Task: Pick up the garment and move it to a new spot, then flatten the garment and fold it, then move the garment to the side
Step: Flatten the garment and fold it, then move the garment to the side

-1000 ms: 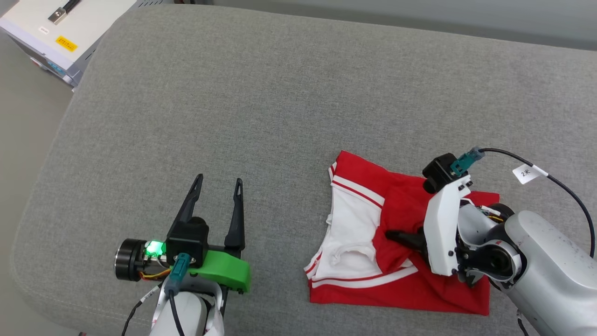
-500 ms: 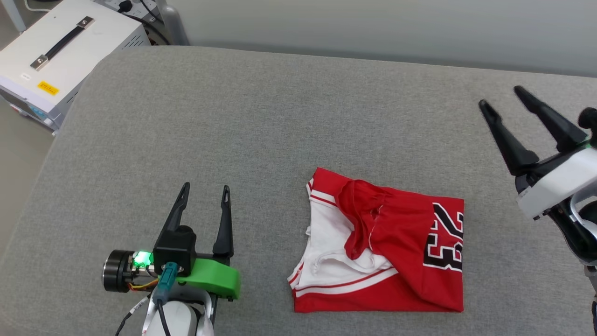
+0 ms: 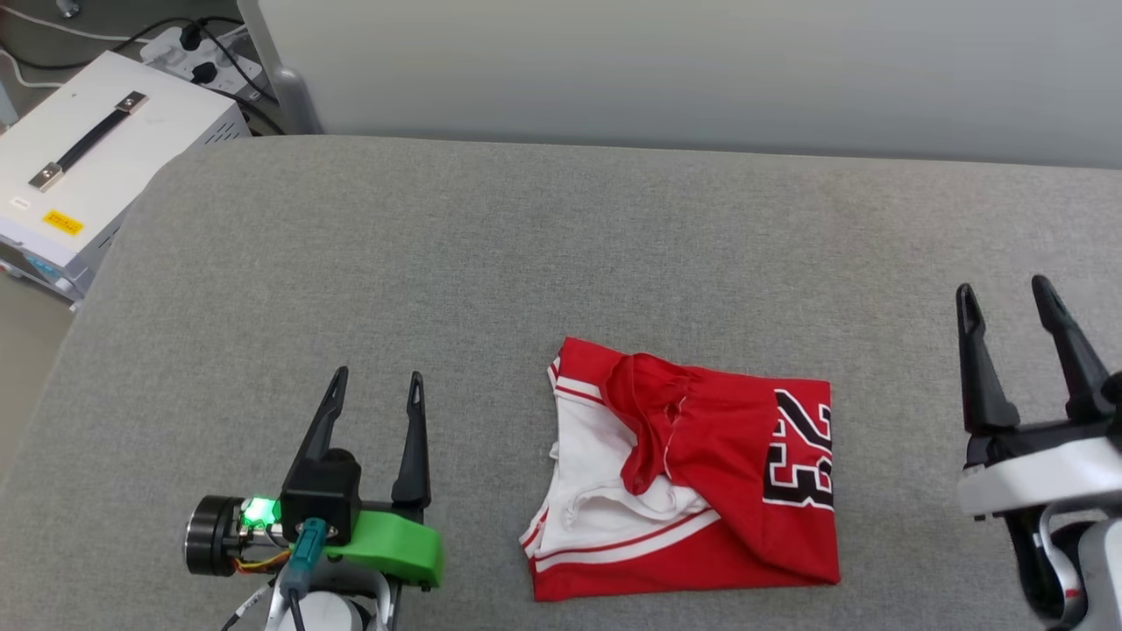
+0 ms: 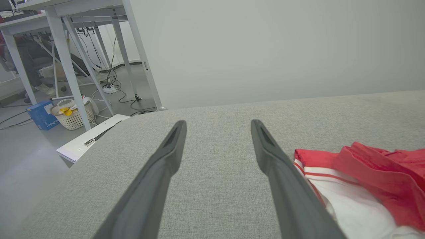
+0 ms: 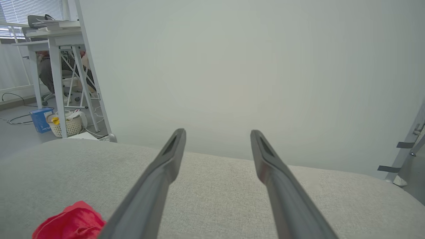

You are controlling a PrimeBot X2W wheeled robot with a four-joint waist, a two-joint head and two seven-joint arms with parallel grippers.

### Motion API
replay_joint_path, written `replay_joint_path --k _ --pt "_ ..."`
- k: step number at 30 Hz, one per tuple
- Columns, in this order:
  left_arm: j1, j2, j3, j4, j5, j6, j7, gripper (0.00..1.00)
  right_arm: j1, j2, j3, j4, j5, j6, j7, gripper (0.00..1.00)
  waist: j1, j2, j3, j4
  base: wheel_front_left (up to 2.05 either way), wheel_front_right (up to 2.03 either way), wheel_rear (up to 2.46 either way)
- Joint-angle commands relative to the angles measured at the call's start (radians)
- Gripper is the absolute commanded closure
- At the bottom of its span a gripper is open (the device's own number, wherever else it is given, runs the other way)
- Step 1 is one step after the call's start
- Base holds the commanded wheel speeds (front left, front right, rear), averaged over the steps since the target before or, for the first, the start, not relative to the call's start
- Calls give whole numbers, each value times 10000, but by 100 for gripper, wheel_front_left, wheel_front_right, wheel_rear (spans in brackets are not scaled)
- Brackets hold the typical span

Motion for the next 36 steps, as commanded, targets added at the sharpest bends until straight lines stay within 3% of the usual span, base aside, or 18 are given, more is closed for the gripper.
replay_joint_path --k 1,7,19,30,36 --pt "209 75 -6 -63 69 38 -59 0 290 173 -117 -177 -173 -6 -81 0 0 48 -91 -43 0 0 0" --pt "481 71 -32 -146 64 41 -59 0 1326 838 -323 -421 -445 -6 -87 0 0 48 -279 -103 0 0 0" --pt "789 55 -74 -236 53 34 -59 0 2575 1404 -222 -366 -747 -6 -88 0 0 48 -466 -51 0 0 0" --pt "866 60 -62 -277 50 34 -59 0 2703 1577 -366 -286 -887 -6 -89 0 0 48 -441 -44 0 0 0" --pt "819 49 -53 -279 39 23 -59 0 2137 1313 -591 -547 -910 -6 -89 0 0 48 -351 -35 0 0 0"
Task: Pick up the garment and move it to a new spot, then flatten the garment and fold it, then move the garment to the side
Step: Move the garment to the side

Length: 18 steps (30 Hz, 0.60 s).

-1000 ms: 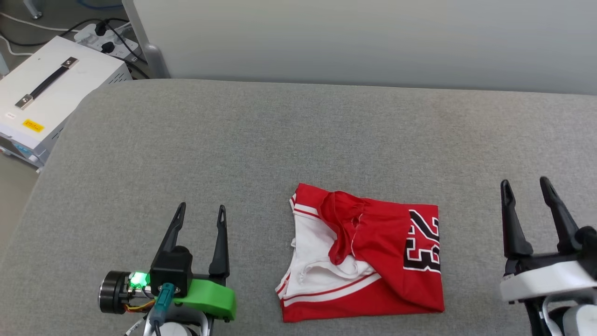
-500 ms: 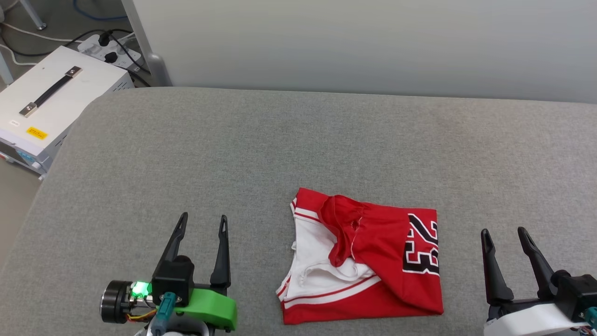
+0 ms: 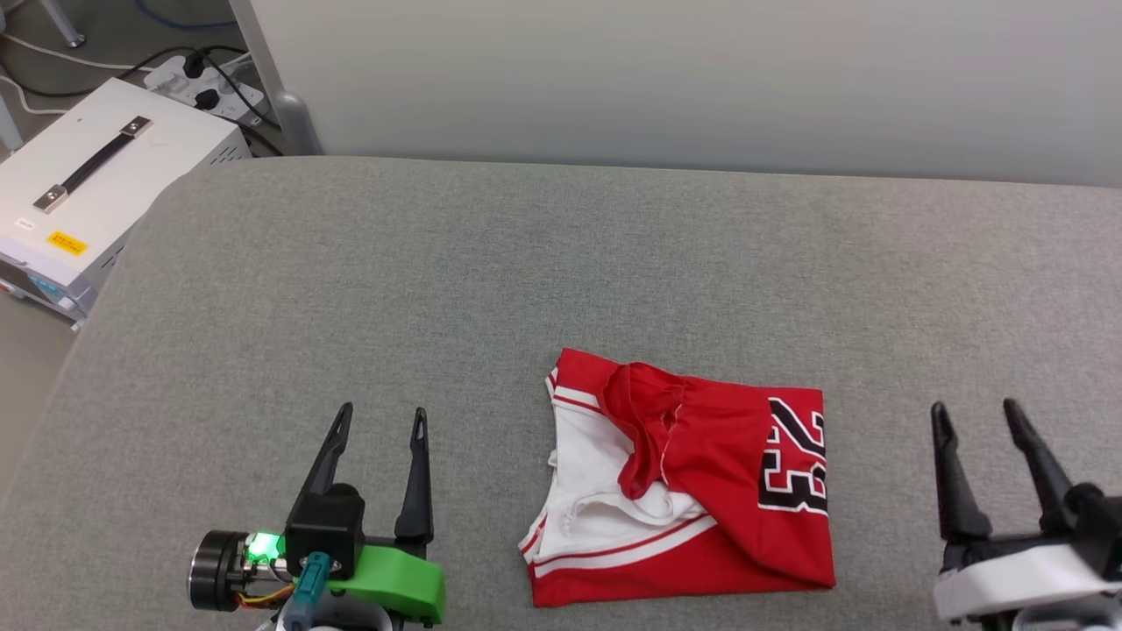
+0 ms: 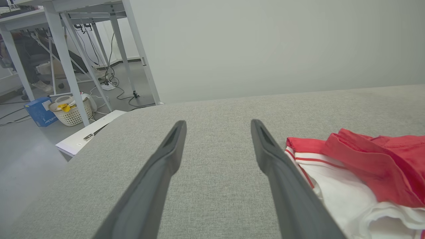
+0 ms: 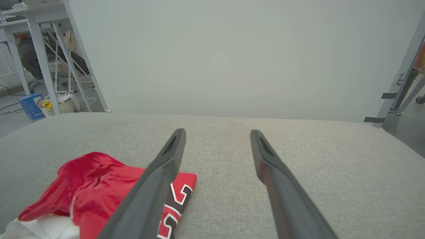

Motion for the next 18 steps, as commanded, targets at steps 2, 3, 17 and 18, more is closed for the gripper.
replay_joint_path --k 2,3,17,18 --pt "46 31 0 -33 30 9 -59 0 -622 -337 -113 -213 7 -6 -49 0 0 48 56 25 0 0 0" --pt "11 27 -8 -22 30 -3 -59 0 -882 -517 -156 -273 57 -6 -49 0 0 48 82 42 0 0 0" --pt "-409 -99 -131 27 23 -50 -59 0 -4025 -4075 2650 337 3386 -6 5783 0 0 48 651 348 0 0 0" --pt "-442 -110 -129 16 17 -47 -59 0 -4125 -4252 2798 364 3920 -6 6466 0 0 48 718 365 0 0 0"
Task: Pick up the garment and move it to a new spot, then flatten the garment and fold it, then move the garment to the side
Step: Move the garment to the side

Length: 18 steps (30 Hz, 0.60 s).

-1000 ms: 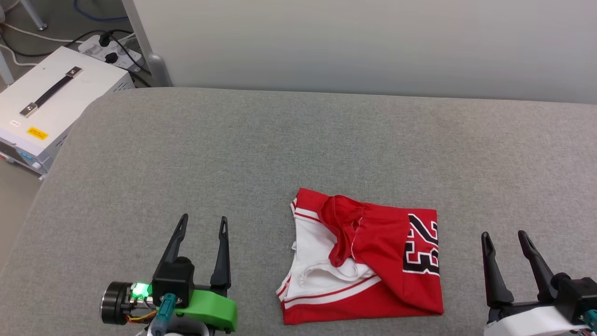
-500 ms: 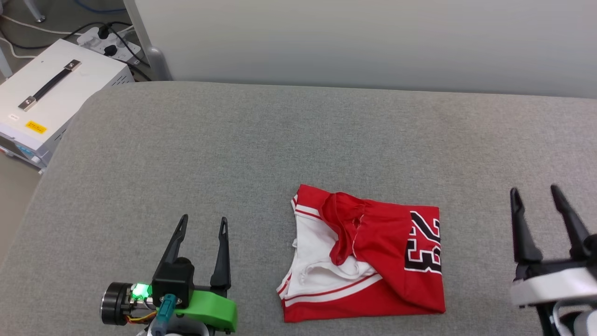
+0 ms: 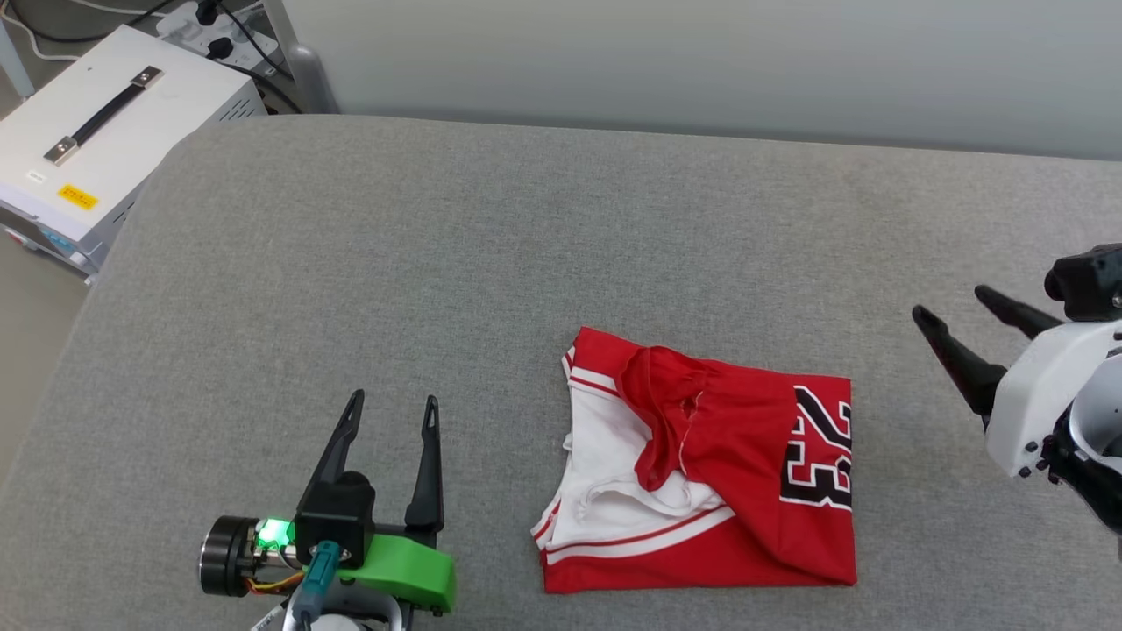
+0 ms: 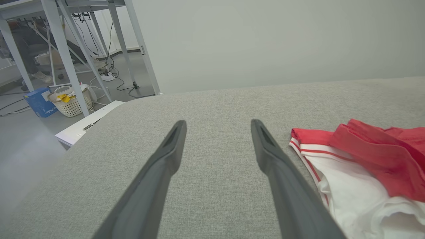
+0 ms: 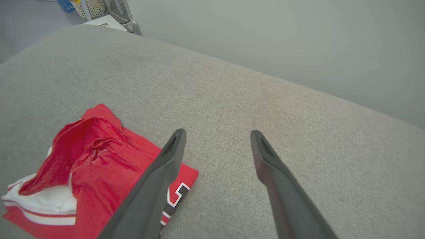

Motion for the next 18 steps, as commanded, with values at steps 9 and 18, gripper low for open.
replay_joint_path --k 9,18 --pt "-642 -151 -113 -20 6 -70 -59 0 2 -290 145 601 3557 -6 4023 0 0 48 716 370 0 0 0" --pt "-1081 -241 -262 -2 10 -128 -59 0 358 351 371 1215 4523 -6 4708 0 0 48 1465 932 0 0 0"
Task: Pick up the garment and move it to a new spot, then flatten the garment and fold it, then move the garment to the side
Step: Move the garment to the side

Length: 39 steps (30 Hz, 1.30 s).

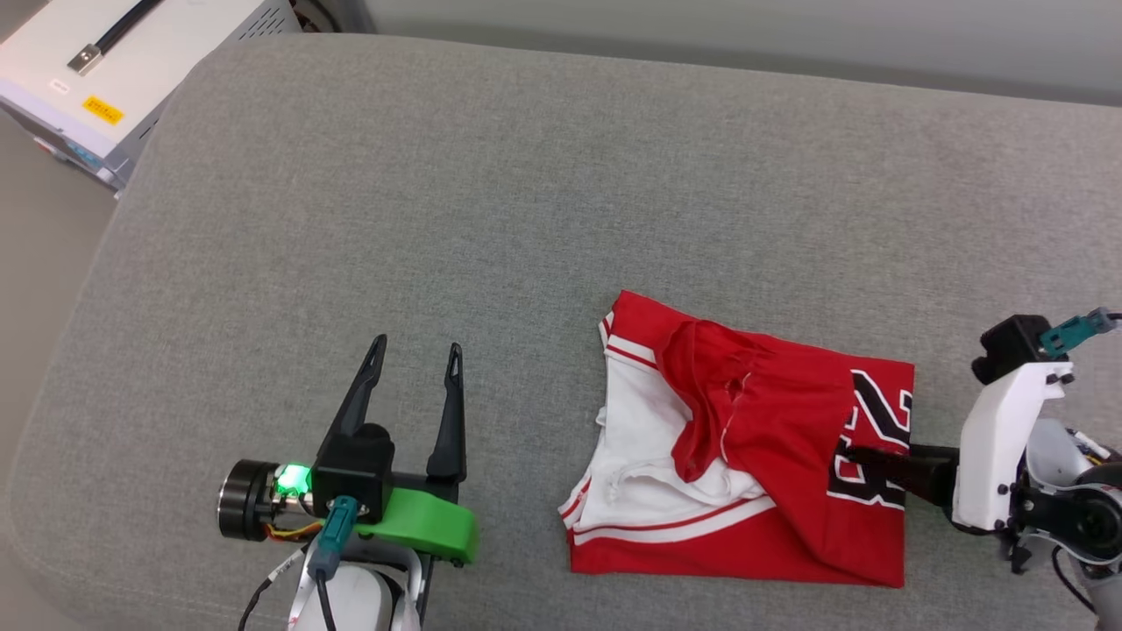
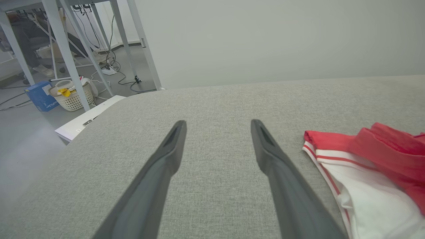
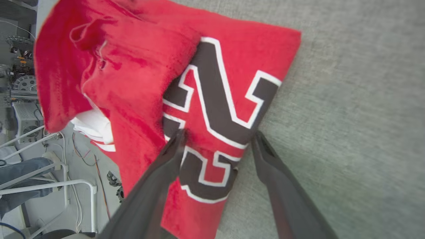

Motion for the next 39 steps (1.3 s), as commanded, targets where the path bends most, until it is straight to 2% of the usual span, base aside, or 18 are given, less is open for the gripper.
replay_joint_path --k 1,5,12,13,14,21,26,32,39 --pt "-195 -30 -9 2 9 -28 -59 0 116 134 83 84 125 -6 -28 0 0 48 324 312 0 0 0" --pt "-317 -57 -52 37 8 -41 -59 0 224 367 370 411 243 -6 -126 0 0 48 505 483 0 0 0" --pt "-430 -98 -72 107 -12 -3 -59 0 440 279 997 795 152 -6 -554 0 0 48 562 616 0 0 0" --pt "-430 -102 -68 115 -18 1 -59 0 440 250 1086 785 162 -6 -607 70 0 48 552 615 0 0 0" --pt "-424 -106 -57 127 -24 8 -59 0 418 198 1184 724 154 -6 -740 100 0 48 530 599 0 0 0" --pt "-301 -124 -39 221 -16 31 -59 0 154 -259 1511 258 210 -6 -1629 100 0 48 174 422 0 0 0" --pt "-69 -127 33 234 -13 57 -59 0 -97 -823 1794 -540 66 -6 -2212 100 0 48 -247 119 0 0 0" --pt "174 -87 234 92 -34 99 -59 0 -558 -1774 2207 -1649 -303 -6 -2308 100 0 48 -534 -586 0 0 0" --pt "148 -30 465 -198 -18 113 -59 0 -1259 -2920 2559 -2793 -930 -6 -2082 100 0 48 -381 -1789 0 0 0"
